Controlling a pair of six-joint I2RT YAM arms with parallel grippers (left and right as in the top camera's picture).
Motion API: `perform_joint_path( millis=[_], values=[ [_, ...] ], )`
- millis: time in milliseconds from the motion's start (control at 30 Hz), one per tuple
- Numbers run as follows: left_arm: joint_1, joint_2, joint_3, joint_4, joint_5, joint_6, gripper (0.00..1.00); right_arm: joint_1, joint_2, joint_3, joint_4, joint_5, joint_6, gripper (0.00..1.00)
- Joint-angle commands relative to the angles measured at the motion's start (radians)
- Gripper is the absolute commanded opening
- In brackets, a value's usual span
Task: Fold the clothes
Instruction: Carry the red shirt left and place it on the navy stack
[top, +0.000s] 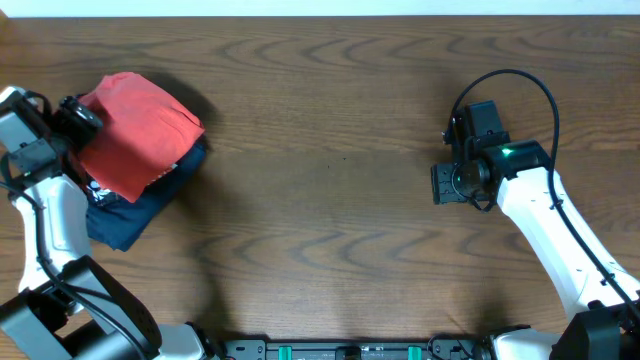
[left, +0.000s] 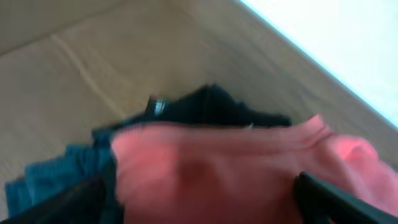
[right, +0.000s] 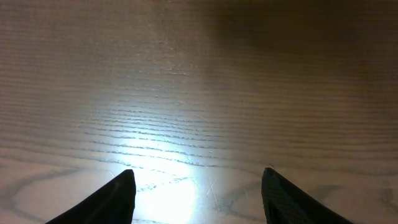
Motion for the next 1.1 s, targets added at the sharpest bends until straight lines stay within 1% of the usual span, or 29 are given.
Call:
perform_joint_path(
  millis=[0,167,267,433,533,667,833,967,1067],
  values=[
    [0.004,-0.051,0.019,0.050,0.103,0.009,0.98,-0.011,-0.014,0.010,-0.001,-0.003,-0.008,0.64],
    [-0.005,-0.146,0.066,0.072,0.155,0.006,0.98,-0.011,-0.014,0.010,0.017,-0.003,-0.008,0.64],
    [-0.027,-0.187,0.086,0.076,0.226,0.006,0.98,-0.011,-0.014,0.010,0.027,-0.003,-0.008,0.65],
    [-0.069,-0.174,0.087,0.059,0.402,0.006,0.98,-0.011,-0.013,0.010,0.037,-0.004,-0.008,0.65],
    [-0.080,-0.138,0.087,0.031,0.410,0.006,0.98,-0.011,-0.013,0.010,0.030,-0.004,-0.008,0.65],
    [-0.079,-0.030,0.087,0.015,0.410,0.006,0.98,-0.010,-0.013,0.010,0.016,-0.004,-0.008,0.65],
    [-0.078,0.185,0.087,-0.027,0.403,0.007,0.98,-0.010,-0.013,0.010,0.010,-0.010,0.008,0.64],
    [-0.075,0.385,0.087,-0.030,0.403,0.006,0.98,-0.010,-0.013,0.010,0.004,-0.027,0.008,0.65],
    [-0.074,0.487,0.087,-0.039,0.439,-0.016,0.98,-0.010,-0.013,0.010,-0.008,-0.026,0.007,0.64]
  ],
)
